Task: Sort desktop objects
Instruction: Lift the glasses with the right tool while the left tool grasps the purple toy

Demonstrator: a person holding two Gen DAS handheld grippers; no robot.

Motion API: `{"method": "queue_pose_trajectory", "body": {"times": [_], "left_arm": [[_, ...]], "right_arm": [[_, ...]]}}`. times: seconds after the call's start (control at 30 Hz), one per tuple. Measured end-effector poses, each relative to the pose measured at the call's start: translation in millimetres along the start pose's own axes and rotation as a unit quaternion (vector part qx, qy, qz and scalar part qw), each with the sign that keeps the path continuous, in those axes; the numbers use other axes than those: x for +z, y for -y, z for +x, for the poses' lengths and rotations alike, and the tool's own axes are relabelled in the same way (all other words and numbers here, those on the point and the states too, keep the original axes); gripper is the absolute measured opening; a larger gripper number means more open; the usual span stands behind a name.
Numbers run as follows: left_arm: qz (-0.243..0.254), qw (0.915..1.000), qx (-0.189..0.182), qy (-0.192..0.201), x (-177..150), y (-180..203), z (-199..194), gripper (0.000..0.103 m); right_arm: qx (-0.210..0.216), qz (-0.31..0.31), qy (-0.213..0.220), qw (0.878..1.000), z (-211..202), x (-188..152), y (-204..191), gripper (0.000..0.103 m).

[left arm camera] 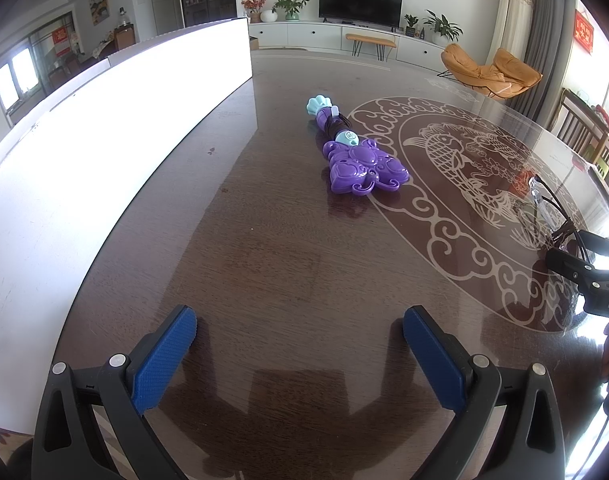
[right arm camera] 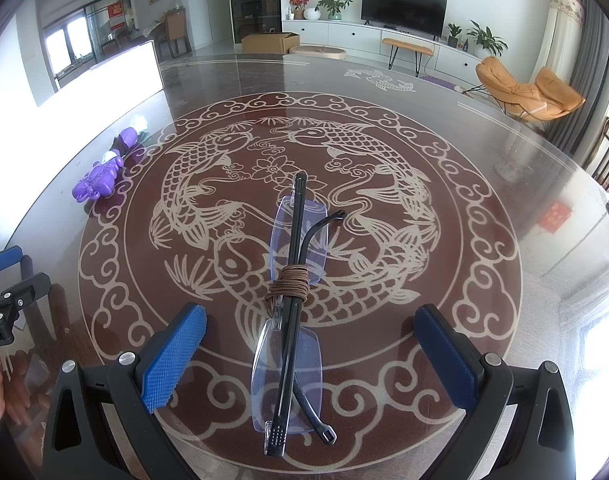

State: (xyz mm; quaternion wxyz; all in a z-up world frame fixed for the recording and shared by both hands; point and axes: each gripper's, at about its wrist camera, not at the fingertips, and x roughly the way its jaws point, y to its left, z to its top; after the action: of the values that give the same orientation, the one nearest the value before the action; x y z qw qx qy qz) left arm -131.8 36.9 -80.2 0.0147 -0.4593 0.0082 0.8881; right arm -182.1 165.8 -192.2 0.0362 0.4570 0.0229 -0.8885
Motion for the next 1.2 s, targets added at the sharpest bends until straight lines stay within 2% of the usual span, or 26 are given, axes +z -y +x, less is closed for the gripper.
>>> {"method": "queue_pose_trajectory", "body": {"times": [0.23, 0.33, 0.43, 0.5, 0.53, 0.63, 0.73, 0.83, 0.9, 1.0, 1.03, 1.07, 1.1, 1.13, 1.2], "left_arm": [[0.003, 0.9998, -0.015, -0.009, 2, -4, 0, 0.103], [-0.045, 0.9964, -0.072, -0.007, 4, -23, -6, 0.103], [-0.106, 0.9843, -0.141, -0.002, 4, -42, -11, 0.103], [-0.113, 0.9817, -0.153, -0.003, 10, -40, -9, 0.103], [-0.101, 0.9839, -0.148, -0.003, 16, -35, -8, 0.103], [-0.076, 0.9921, -0.1, 0.001, 48, -18, 1, 0.103], [-0.08, 0.9922, -0.094, -0.02, 92, -13, 26, 0.103], [-0.073, 0.9956, -0.045, -0.038, 123, -6, 53, 0.103], [-0.059, 0.9969, -0.016, -0.049, 131, 0, 68, 0.103], [-0.022, 0.9977, 0.016, -0.063, 131, 14, 89, 0.082], [-0.006, 0.9989, 0.02, -0.042, 131, 18, 86, 0.068], [0.007, 0.9994, 0.006, -0.032, 132, 24, 84, 0.056], [0.022, 0.9994, 0.001, -0.026, 133, 30, 81, 0.033], [0.04, 0.9989, -0.002, -0.023, 133, 36, 78, 0.021], [0.067, 0.9976, -0.008, -0.011, 128, 40, 72, 0.021]], "right_arm": [[0.0, 0.0, 0.0, 1.0, 0, 0, 0, 0.103], [0.0, 0.0, 0.0, 1.0, 0, 0, 0, 0.103], [0.0, 0.0, 0.0, 1.0, 0, 0, 0, 0.103], [0.0, 0.0, 0.0, 1.0, 0, 0, 0, 0.103], [0.0, 0.0, 0.0, 1.0, 0, 0, 0, 0.103], [0.0, 0.0, 0.0, 1.0, 0, 0, 0, 0.103], [0.0, 0.0, 0.0, 1.0, 0, 0, 0, 0.103], [0.0, 0.0, 0.0, 1.0, 0, 0, 0, 0.103], [0.0, 0.0, 0.0, 1.0, 0, -1, 0, 0.103], [0.0, 0.0, 0.0, 1.0, 0, -1, 0, 0.103], [0.0, 0.0, 0.0, 1.0, 0, 0, 0, 0.103], [0.0, 0.0, 0.0, 1.0, 0, 0, 0, 0.103], [0.0, 0.0, 0.0, 1.0, 0, 0, 0, 0.103], [0.0, 0.0, 0.0, 1.0, 0, 0, 0, 0.103], [0.0, 0.0, 0.0, 1.0, -1, -1, 1, 0.103]]}}
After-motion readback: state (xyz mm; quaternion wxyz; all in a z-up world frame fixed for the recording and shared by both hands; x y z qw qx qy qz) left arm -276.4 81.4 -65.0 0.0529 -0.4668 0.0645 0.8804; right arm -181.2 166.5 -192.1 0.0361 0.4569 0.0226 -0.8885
